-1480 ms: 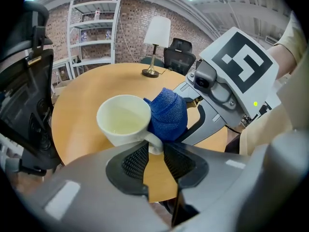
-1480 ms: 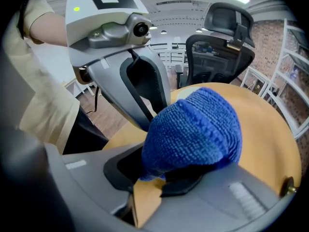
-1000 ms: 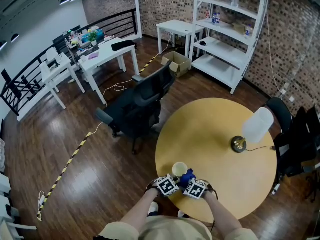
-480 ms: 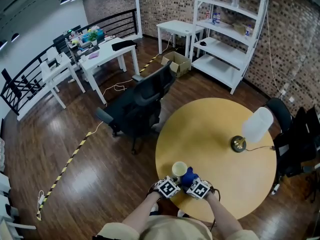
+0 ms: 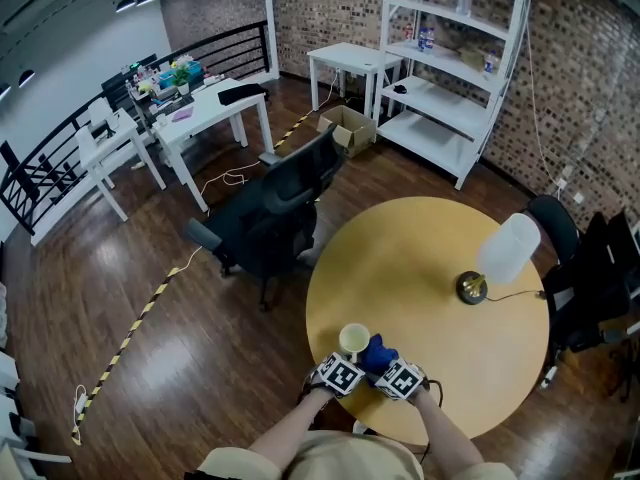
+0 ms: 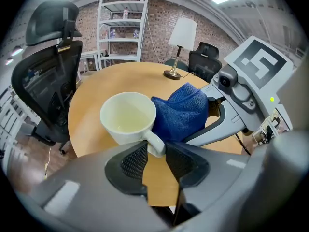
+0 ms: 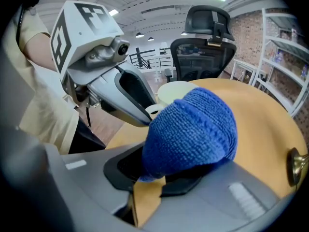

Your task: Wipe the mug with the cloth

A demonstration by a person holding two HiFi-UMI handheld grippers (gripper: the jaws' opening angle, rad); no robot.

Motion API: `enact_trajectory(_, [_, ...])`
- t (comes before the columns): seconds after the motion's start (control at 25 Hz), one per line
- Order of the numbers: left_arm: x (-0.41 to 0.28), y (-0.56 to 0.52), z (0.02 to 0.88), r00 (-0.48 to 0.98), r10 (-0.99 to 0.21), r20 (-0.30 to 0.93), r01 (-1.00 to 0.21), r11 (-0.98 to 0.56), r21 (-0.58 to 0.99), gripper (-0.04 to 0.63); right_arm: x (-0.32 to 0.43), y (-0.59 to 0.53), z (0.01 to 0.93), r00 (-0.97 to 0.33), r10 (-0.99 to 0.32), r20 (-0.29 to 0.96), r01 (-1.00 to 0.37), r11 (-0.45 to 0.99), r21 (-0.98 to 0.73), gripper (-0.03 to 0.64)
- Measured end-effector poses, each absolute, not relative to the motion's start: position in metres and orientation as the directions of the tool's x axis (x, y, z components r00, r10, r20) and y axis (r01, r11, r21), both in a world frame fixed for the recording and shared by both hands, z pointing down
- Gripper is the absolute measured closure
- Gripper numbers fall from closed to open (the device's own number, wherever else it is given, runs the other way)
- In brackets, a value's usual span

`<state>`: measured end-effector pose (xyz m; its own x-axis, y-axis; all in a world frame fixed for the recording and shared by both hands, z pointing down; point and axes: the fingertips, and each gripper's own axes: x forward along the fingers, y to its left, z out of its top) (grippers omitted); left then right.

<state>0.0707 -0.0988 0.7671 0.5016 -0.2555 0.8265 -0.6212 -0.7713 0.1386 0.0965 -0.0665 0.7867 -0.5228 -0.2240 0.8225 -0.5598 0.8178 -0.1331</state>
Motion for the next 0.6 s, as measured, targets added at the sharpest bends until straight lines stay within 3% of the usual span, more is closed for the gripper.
enact_trajectory(0.6, [0.046, -0.099, 0.762, 0.53, -0.326, 0.783, -0.681, -0.714, 0.164, 0.537, 0.134, -0.089, 0.767, -0.556, -0.23, 0.799, -0.597, 0.78, -0.19, 0.535])
